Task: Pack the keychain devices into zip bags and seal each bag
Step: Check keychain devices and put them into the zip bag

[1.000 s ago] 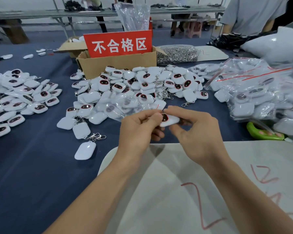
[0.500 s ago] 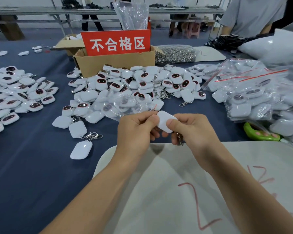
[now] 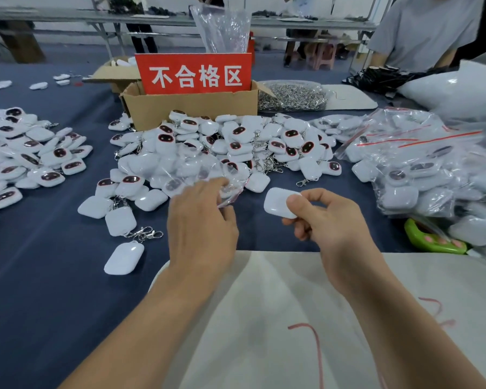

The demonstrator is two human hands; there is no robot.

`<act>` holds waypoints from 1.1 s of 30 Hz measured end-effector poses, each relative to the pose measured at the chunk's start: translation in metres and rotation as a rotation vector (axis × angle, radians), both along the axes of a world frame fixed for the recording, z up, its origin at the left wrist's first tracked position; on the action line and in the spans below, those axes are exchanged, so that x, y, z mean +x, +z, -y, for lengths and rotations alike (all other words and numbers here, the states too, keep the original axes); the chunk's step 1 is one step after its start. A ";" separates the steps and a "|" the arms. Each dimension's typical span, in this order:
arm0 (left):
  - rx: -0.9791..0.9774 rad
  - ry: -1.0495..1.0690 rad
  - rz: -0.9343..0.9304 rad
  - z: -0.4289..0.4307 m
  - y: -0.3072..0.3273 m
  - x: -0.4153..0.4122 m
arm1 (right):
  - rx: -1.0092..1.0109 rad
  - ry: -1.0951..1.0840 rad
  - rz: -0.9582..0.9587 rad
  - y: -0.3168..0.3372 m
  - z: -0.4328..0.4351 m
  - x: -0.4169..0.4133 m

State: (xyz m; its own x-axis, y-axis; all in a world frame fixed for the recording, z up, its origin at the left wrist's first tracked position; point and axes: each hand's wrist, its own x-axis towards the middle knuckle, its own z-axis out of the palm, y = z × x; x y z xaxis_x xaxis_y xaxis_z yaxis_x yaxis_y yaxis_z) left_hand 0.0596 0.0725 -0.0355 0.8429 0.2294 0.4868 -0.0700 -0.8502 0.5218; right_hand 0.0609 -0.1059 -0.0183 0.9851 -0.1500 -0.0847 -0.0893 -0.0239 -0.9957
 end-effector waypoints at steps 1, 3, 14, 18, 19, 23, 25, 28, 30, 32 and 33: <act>0.061 0.044 0.047 -0.004 0.000 0.003 | -0.012 0.004 0.005 0.000 0.000 0.000; 0.171 0.097 -0.053 -0.012 -0.001 0.008 | -0.024 0.008 0.008 -0.001 -0.001 0.001; 0.040 -0.067 0.127 0.007 0.001 -0.007 | -0.231 -0.075 0.279 -0.002 -0.015 -0.010; -0.098 -0.129 0.202 0.013 0.003 -0.013 | -0.449 -0.172 0.404 -0.006 -0.019 -0.015; -0.131 -0.139 0.227 0.013 0.004 -0.014 | -0.474 -0.190 0.411 -0.006 -0.020 -0.016; -0.137 -0.270 0.325 0.018 0.006 -0.019 | -0.676 -0.141 0.378 -0.007 -0.028 -0.015; -0.152 -0.344 0.350 0.021 0.005 -0.020 | -0.741 -0.102 0.309 -0.008 -0.035 -0.014; -0.149 -0.389 0.357 0.024 0.004 -0.021 | -0.727 -0.035 0.176 -0.011 -0.037 -0.011; -0.132 -0.324 0.363 0.022 0.005 -0.020 | -0.576 0.169 0.145 -0.009 -0.036 -0.007; -0.150 -0.197 0.376 0.014 0.008 -0.018 | -0.313 0.248 0.184 -0.005 -0.031 -0.005; -0.162 -0.142 0.387 0.008 0.011 -0.016 | -0.210 0.183 0.222 -0.003 -0.026 -0.004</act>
State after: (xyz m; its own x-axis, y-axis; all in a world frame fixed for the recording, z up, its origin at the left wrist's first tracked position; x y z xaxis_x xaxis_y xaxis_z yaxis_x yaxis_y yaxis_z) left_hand 0.0434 0.0649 -0.0247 0.6338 0.2237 0.7404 -0.3969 -0.7276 0.5596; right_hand 0.0568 -0.0802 -0.0210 0.9881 0.0390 0.1486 0.1536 -0.2262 -0.9619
